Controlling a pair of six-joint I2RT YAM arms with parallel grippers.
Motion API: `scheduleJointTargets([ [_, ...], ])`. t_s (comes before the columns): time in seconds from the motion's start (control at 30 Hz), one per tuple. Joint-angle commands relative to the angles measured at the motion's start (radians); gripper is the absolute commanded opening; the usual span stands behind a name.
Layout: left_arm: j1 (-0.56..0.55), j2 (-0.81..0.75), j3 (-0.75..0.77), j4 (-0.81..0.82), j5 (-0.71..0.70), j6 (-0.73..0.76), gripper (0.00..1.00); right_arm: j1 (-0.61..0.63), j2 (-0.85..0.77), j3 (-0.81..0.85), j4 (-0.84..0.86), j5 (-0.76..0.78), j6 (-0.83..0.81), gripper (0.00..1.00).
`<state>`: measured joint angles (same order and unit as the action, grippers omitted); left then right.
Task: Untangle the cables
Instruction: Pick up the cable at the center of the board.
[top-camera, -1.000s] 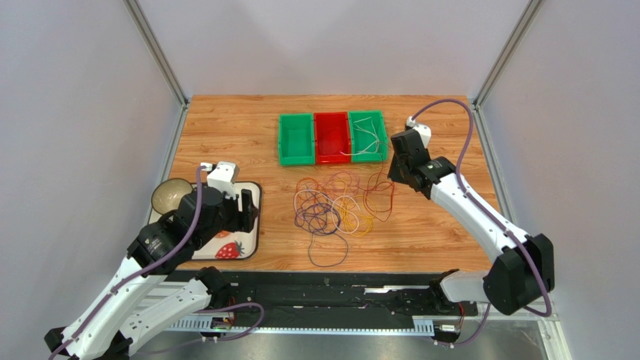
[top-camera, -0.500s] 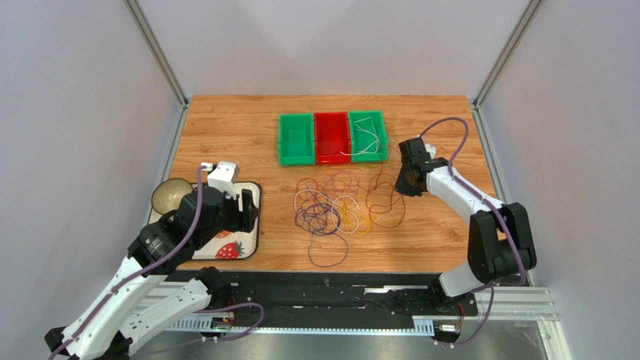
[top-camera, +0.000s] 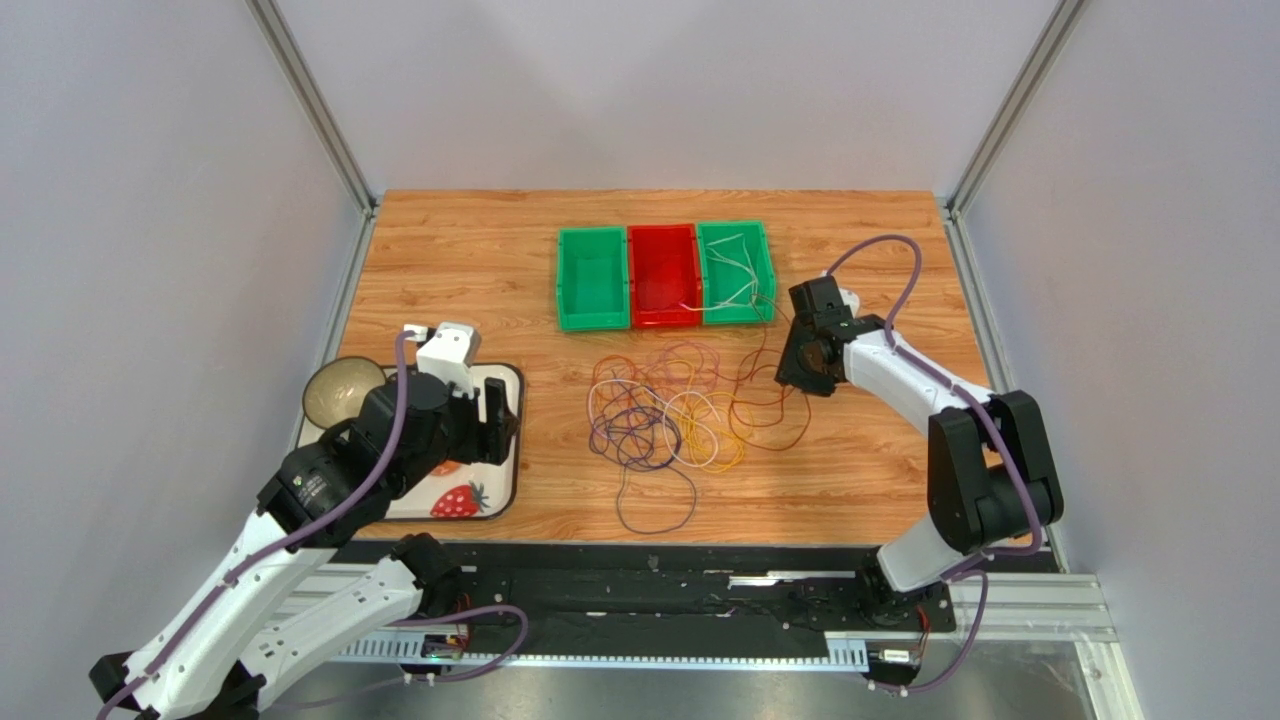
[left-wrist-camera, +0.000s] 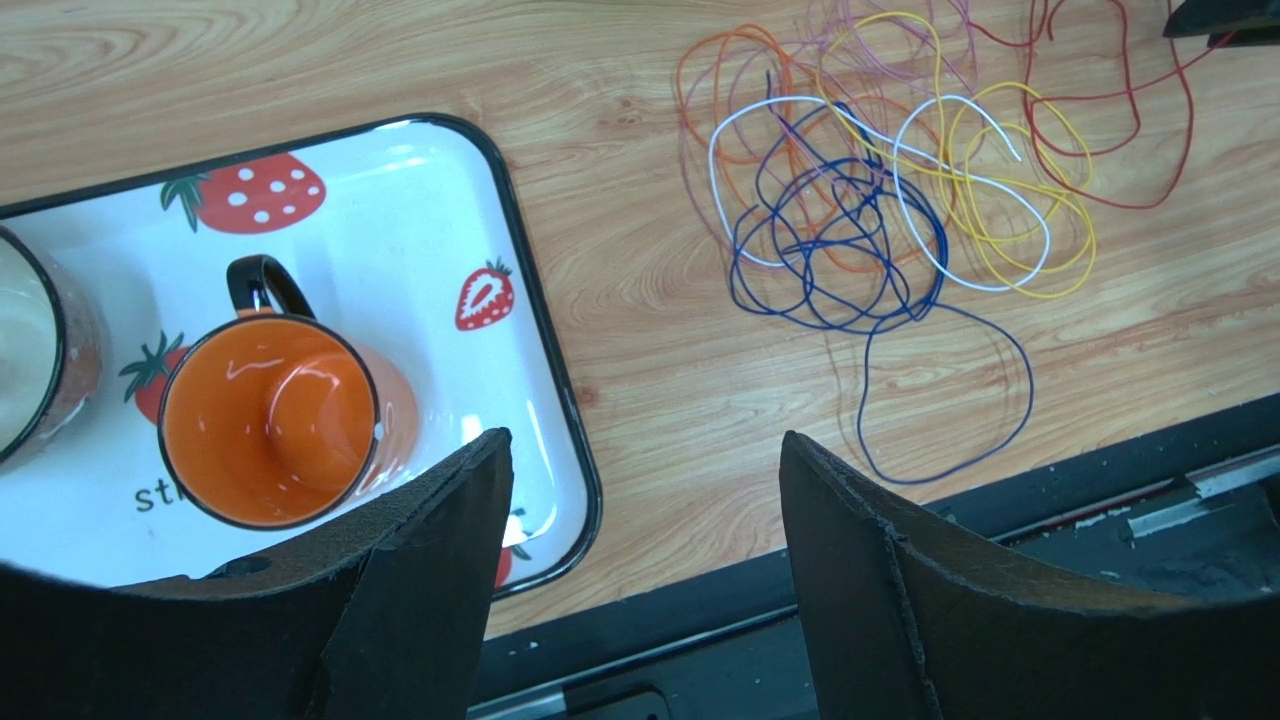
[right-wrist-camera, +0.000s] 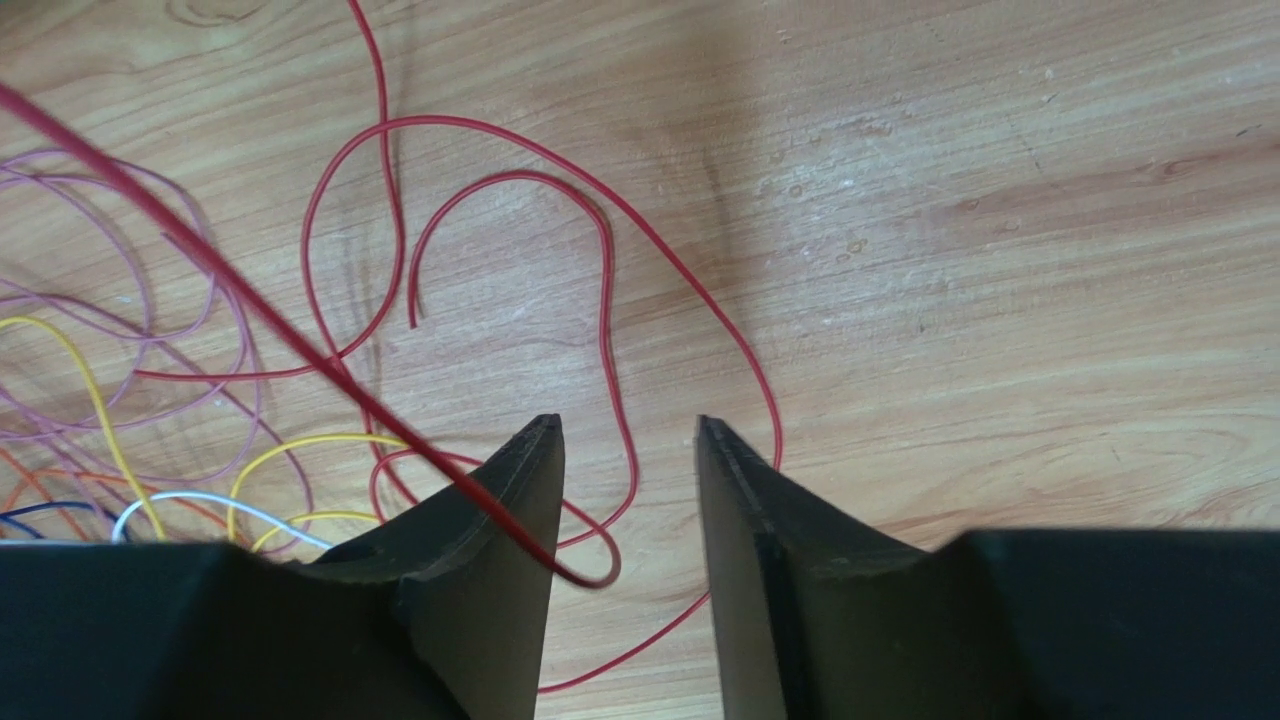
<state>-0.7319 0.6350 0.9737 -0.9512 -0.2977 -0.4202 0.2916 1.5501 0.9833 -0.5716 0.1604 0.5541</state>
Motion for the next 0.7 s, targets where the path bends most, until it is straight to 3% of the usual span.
scheduleJointTargets([
  [0.0,-0.003,0.006,0.000,0.022,-0.001,0.006,0.74,0.003,0.037,0.048,0.007,0.062,-0.019,0.45],
  [0.23,-0.003,0.008,-0.001,0.023,0.000,0.006,0.74,0.003,0.090,0.090,-0.004,0.129,-0.036,0.60],
  [0.67,-0.004,-0.006,-0.003,0.026,0.003,0.008,0.74,0.003,0.202,0.135,0.016,0.094,-0.063,0.58],
])
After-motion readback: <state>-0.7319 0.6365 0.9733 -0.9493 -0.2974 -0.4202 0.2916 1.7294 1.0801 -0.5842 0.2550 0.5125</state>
